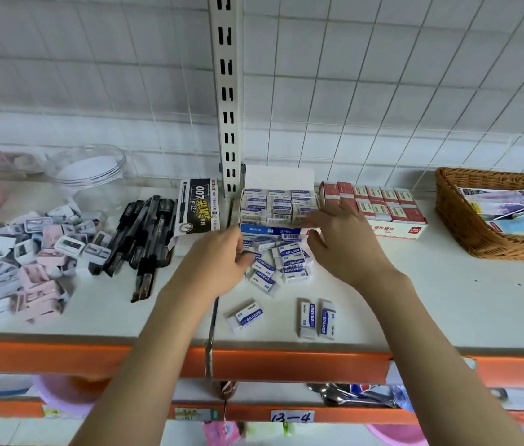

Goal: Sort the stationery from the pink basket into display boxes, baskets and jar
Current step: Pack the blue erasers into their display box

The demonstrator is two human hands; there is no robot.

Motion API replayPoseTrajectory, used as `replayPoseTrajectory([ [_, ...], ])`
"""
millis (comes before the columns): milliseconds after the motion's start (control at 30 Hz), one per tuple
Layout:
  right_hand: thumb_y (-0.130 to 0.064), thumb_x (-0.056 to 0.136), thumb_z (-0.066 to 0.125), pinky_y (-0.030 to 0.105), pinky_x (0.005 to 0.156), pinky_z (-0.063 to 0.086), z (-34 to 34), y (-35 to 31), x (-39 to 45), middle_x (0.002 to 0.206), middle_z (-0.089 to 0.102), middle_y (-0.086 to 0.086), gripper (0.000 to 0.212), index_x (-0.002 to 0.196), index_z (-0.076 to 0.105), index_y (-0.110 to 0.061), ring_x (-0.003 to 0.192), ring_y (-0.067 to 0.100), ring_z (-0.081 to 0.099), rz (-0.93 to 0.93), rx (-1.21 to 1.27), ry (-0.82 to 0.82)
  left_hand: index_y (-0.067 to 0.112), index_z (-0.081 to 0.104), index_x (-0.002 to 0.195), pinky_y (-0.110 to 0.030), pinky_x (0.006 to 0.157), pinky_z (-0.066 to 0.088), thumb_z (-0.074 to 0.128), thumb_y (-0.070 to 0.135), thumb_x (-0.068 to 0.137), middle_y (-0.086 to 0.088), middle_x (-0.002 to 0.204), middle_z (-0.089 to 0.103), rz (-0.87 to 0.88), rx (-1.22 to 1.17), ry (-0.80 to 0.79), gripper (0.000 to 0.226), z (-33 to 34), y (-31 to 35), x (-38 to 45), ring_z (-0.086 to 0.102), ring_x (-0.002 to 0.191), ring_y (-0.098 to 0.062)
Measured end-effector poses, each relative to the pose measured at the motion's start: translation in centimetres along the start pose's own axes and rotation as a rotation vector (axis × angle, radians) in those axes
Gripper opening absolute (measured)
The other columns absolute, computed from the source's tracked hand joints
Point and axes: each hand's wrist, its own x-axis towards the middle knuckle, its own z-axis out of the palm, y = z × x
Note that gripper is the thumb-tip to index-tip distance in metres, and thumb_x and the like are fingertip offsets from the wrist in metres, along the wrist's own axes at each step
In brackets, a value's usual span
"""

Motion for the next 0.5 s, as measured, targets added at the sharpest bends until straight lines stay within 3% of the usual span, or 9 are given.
replayPoseTrajectory([
  [100,-0.002,0.081,0.057,0.035,0.077,0.044,0.1,-0.6,-1.4,0.099,0.067,0.008,0.024,0.099,0.07,-0.01,0.093,0.033,0.057,-0.038,0.084,-0.03,0.011,0.048,0.112,-0.021,0.064,0.036,0.054,0.033,0.093,-0.002,0.1,0.057,-0.061,-0.008,-0.014,0.03,0.7,0.3,-1.0,0.053,0.078,-0.013],
  [233,-0.011,0.079,0.059,0.035,0.083,0.044,1.0,-1.1,-2.1,0.106,0.065,0.006,0.029,0.107,0.069,-0.013,0.099,0.032,0.056,-0.123,0.118,-0.115,0.012,0.043,0.123,-0.023,0.064,0.036,0.054,0.022,0.092,-0.002,0.089,0.054,-0.036,0.03,-0.02,0.035,0.4,0.5,-1.8,0.053,0.078,-0.016],
  [333,-0.019,0.087,0.057,0.036,0.088,0.043,1.3,-1.4,-2.4,0.115,0.062,0.004,0.034,0.12,0.063,-0.019,0.105,0.031,0.053,-0.105,0.102,-0.145,0.01,0.043,0.129,-0.023,0.072,0.039,0.05,0.019,0.093,-0.004,0.104,0.057,0.014,0.087,-0.022,0.037,0.2,0.5,-2.3,0.055,0.091,-0.017],
  [433,-0.015,0.088,0.062,0.038,0.083,0.045,1.1,-1.3,-2.6,0.106,0.065,0.006,0.026,0.114,0.068,-0.017,0.097,0.032,0.058,-0.111,0.139,-0.111,0.011,0.045,0.133,-0.025,0.088,0.04,0.048,0.018,0.096,-0.003,0.12,0.056,0.029,0.051,-0.001,0.037,0.1,0.3,-2.7,0.053,0.109,-0.016],
  [500,-0.013,0.088,0.063,0.038,0.082,0.046,0.8,-1.1,-2.9,0.104,0.065,0.006,0.024,0.111,0.069,-0.014,0.096,0.031,0.059,-0.077,0.174,-0.111,0.012,0.049,0.129,-0.025,0.09,0.04,0.047,0.019,0.096,-0.001,0.121,0.054,0.059,0.025,0.067,0.034,0.0,0.1,-2.9,0.052,0.109,-0.015],
])
